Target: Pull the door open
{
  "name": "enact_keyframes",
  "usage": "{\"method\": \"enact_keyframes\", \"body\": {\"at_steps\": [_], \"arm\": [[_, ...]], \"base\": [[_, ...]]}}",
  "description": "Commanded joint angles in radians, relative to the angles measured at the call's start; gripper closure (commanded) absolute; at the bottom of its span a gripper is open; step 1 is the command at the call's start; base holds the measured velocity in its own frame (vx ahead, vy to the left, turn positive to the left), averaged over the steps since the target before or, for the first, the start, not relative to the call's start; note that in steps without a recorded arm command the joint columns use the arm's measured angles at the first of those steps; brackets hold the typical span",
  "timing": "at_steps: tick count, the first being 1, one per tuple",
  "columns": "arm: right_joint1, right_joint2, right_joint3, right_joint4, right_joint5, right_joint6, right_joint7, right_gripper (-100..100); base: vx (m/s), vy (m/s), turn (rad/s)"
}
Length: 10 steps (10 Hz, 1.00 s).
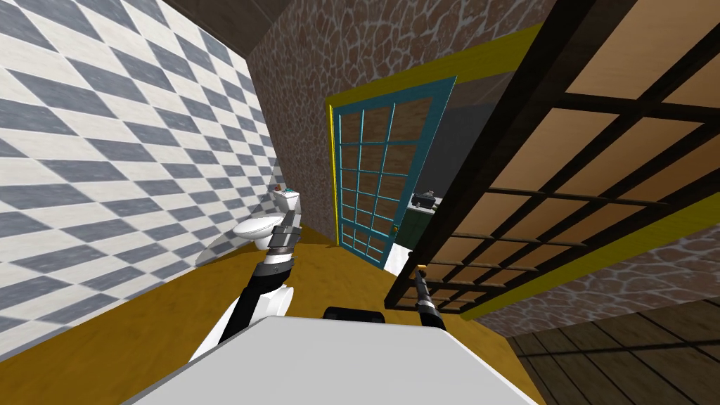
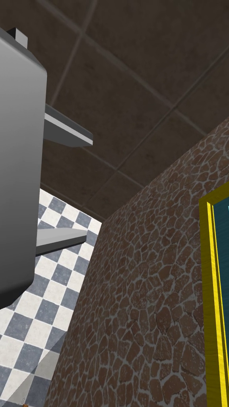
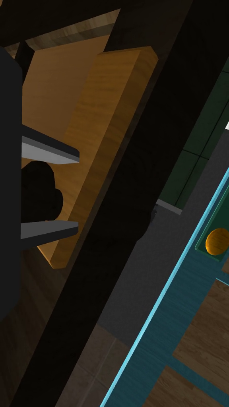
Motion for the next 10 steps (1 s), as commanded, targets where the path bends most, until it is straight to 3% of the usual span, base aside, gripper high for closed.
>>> {"method": "enact_keyframes", "body": {"at_steps": [1,2,6,10], "arm": [[0.019,-0.030,-0.023,-0.015,-0.012,0.006,-0.009,100],[0.019,-0.030,-0.023,-0.015,-0.012,0.006,-0.009,100],[0.011,-0.042,0.016,-0.015,-0.052,0.003,-0.126,100],[0.011,-0.042,0.016,-0.015,-0.052,0.003,-0.134,100]], "base": [[0.008,0.004,0.008],[0.004,-0.001,0.017],[-0.052,-0.031,0.075],[-0.013,-0.002,0.004]]}}
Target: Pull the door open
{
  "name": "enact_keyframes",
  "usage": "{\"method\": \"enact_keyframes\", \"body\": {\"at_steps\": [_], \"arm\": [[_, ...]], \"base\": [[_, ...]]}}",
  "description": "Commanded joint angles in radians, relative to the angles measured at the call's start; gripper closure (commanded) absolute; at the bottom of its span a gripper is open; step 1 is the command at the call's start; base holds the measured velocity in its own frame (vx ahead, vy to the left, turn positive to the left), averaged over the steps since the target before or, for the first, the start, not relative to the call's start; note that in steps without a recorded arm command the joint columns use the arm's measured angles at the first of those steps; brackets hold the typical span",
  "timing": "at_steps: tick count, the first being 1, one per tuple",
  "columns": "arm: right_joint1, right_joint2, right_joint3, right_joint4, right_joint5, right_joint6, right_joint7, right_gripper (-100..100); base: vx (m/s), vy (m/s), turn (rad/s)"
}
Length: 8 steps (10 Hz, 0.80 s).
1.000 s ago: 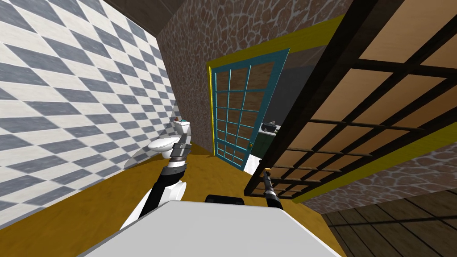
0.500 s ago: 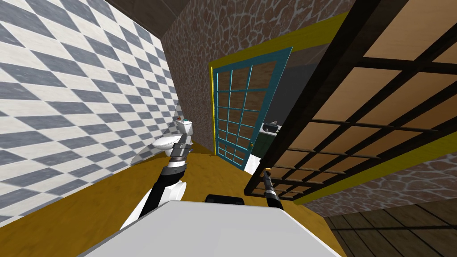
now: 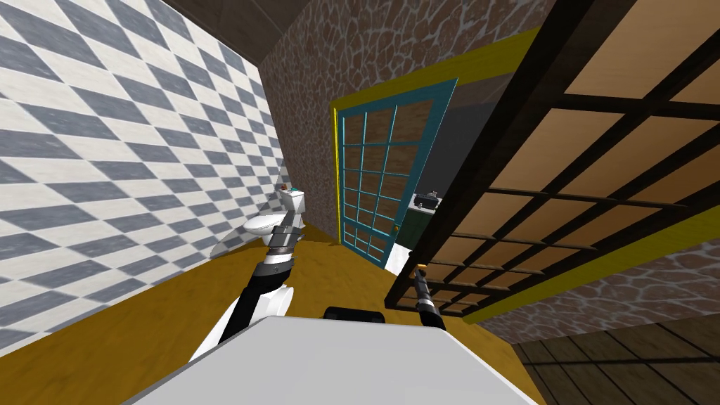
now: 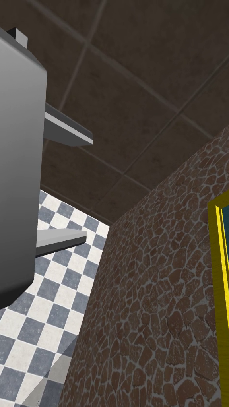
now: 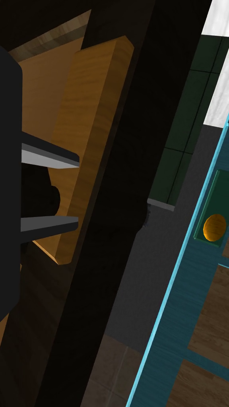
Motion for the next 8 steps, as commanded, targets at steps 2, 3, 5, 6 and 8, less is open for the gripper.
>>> {"method": "enact_keyframes", "body": {"at_steps": [2,3,5,6,8], "arm": [[0.020,-0.028,-0.012,-0.028,-0.026,0.014,-0.043,100],[0.020,-0.028,-0.012,-0.028,-0.026,0.014,-0.043,100],[0.017,-0.032,0.001,-0.028,-0.040,0.013,-0.085,100],[0.017,-0.032,0.001,-0.028,-0.040,0.013,-0.085,100],[0.017,-0.032,0.001,-0.028,-0.040,0.013,-0.085,100]], "base": [[-0.032,-0.025,0.062],[-0.016,-0.008,0.016],[-0.034,-0.014,0.054],[-0.028,-0.016,0.018],[0.005,-0.006,-0.013]]}}
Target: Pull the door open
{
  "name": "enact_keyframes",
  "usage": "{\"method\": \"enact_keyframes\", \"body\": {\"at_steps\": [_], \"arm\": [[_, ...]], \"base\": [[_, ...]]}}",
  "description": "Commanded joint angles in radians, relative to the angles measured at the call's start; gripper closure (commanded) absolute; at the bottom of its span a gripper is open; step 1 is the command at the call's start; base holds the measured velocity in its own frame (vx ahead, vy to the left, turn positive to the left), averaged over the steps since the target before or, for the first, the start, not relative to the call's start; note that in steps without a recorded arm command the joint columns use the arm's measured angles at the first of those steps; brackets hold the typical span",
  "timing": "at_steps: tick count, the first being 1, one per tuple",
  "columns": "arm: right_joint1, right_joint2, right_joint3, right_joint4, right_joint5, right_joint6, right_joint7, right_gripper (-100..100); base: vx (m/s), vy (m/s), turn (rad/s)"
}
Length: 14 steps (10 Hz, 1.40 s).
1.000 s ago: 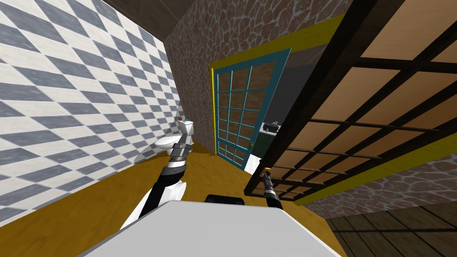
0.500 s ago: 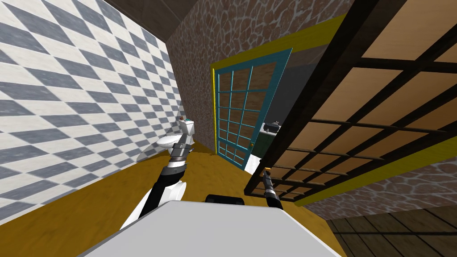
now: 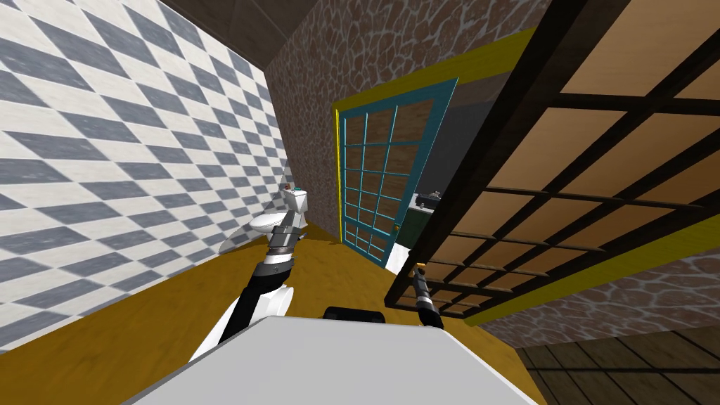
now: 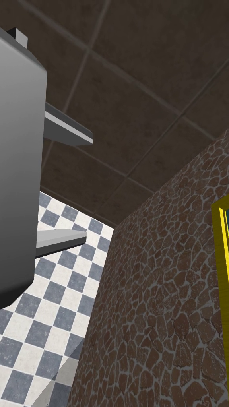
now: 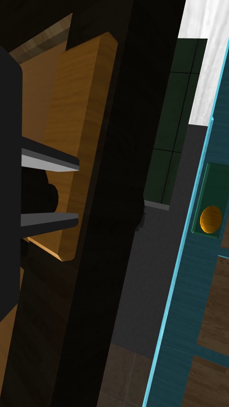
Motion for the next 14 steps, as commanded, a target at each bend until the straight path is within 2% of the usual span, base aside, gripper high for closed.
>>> {"method": "enact_keyframes", "body": {"at_steps": [1,5,6,11,14], "arm": [[0.011,-0.034,-0.024,0.012,-0.012,-0.009,-0.011,100],[0.011,-0.034,-0.024,0.024,-0.012,-0.009,-0.011,100],[-0.015,-0.014,0.007,0.045,-0.006,-0.031,-0.047,100],[-0.022,-0.024,0.031,0.048,-0.031,-0.033,-0.166,100],[-0.022,-0.024,0.031,0.046,-0.031,-0.033,-0.166,100]], "base": [[0.014,0.010,0.002],[-0.002,0.003,0.001],[-0.026,0.019,0.083],[-0.046,-0.018,0.058],[-0.014,-0.007,0.005]]}}
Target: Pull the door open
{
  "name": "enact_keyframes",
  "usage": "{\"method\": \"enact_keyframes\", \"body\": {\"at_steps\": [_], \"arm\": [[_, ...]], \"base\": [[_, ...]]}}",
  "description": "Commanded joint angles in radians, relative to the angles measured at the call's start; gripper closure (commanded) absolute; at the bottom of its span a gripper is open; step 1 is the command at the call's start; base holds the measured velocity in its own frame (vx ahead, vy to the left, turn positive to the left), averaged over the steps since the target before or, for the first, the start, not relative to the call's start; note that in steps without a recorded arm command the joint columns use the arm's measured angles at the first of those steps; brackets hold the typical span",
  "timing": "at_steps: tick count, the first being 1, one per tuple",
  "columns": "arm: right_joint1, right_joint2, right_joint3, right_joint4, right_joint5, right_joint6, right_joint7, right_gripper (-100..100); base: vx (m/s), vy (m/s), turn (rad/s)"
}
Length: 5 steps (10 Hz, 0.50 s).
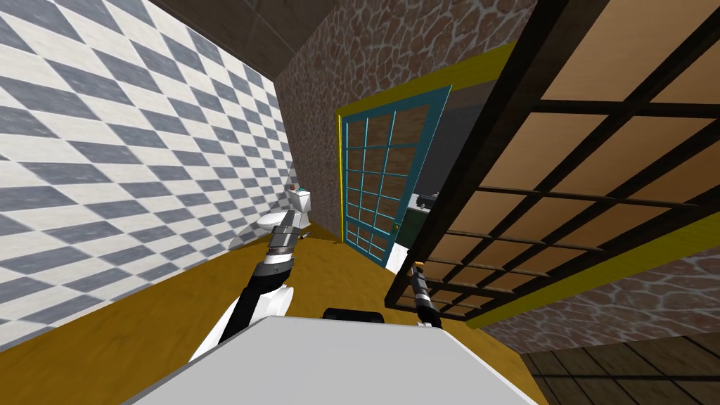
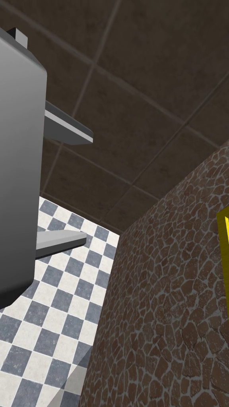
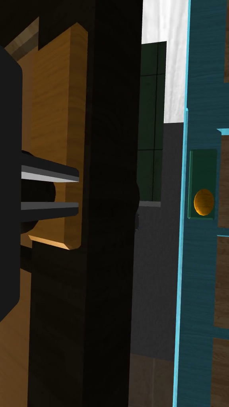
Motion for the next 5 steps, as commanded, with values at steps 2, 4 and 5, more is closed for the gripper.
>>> {"method": "enact_keyframes", "body": {"at_steps": [2,4,5], "arm": [[-0.001,-0.017,0.003,0.024,-0.019,-0.005,-0.067,100],[-0.008,-0.009,0.019,0.005,-0.030,-0.011,-0.105,-100],[-0.009,-0.009,0.023,0.004,-0.037,-0.011,-0.126,-100]], "base": [[-0.032,-0.010,0.057],[-0.072,-0.030,0.088],[-0.073,-0.016,0.036]]}}
